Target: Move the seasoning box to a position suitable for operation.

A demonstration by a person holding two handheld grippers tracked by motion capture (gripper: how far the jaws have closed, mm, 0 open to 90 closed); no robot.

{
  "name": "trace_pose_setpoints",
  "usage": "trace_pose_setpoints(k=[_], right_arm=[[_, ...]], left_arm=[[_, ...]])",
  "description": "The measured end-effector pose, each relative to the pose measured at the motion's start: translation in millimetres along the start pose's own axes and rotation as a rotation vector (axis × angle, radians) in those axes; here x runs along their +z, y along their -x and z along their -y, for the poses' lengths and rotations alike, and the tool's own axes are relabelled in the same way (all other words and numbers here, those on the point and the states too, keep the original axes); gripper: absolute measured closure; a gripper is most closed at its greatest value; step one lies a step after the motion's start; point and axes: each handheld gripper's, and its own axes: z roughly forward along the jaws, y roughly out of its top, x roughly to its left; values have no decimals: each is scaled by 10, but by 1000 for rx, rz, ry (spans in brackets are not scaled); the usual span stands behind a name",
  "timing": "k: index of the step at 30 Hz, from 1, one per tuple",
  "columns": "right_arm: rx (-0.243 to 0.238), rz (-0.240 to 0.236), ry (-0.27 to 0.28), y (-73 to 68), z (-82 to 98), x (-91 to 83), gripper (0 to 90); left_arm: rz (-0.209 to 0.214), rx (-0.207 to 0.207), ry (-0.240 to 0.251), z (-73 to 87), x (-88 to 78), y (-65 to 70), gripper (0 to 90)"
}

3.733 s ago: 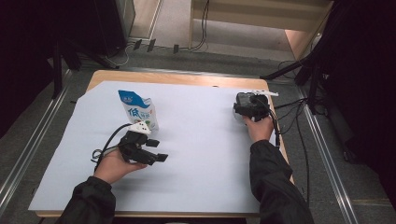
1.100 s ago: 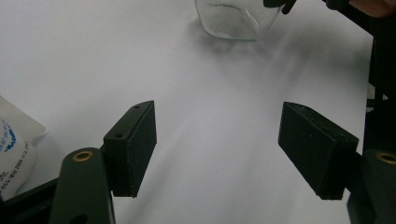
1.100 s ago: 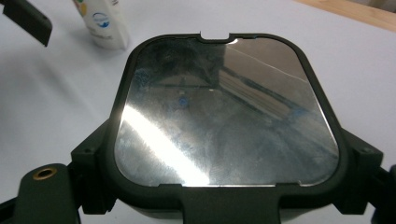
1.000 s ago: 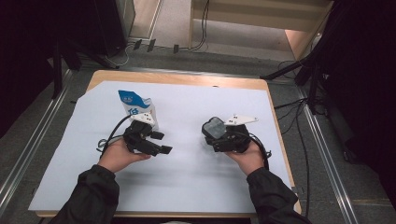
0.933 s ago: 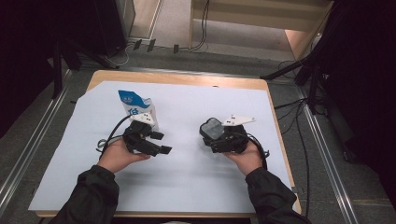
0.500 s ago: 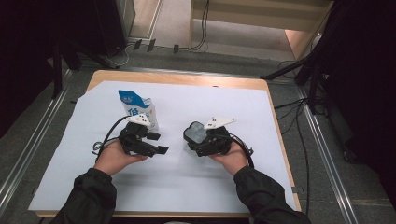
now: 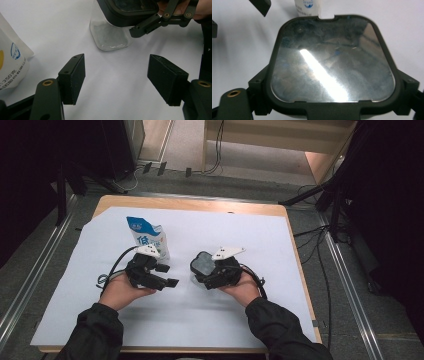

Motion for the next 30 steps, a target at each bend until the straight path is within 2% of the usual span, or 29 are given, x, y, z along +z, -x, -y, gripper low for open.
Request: trace_pose_setpoints(k=[1, 2, 3, 4, 8, 10, 17, 21, 22, 25, 27, 30], right_arm=[[16, -12, -21, 0, 7, 12, 125], [16, -12, -21, 0, 7, 12, 125], [42, -27, -39, 10, 19, 34, 114], [47, -30, -40, 17, 18, 35, 112], [52, -37, -21, 18, 1, 1, 104], [64, -48, 6, 17, -40, -81, 104], [56, -34, 32, -31, -164, -266, 107], [89, -59, 62, -16, -214, -442, 140], [89, -59, 62, -16, -214, -442, 140], [69, -79, 64, -54, -201, -583, 148], [63, -75, 64, -69, -166, -647, 149], [68, -53, 69, -67, -93, -743, 161]], left_arm=[[5, -2, -3, 1, 2, 0, 318], [5, -2, -3, 1, 2, 0, 318], [2, 2, -11, 0, 8, -4, 319], [2, 1, -9, 0, 14, -5, 318], [6, 4, -9, -4, 22, -5, 318], [8, 5, -7, -10, 30, -2, 318], [21, 15, -4, -19, 40, 6, 353], [31, 18, 5, -29, 32, 13, 397], [31, 18, 5, -29, 32, 13, 411], [52, 30, 19, -37, 28, 27, 489], [66, 37, 21, -44, 41, 35, 554], [65, 44, 16, -55, 53, 38, 617]])
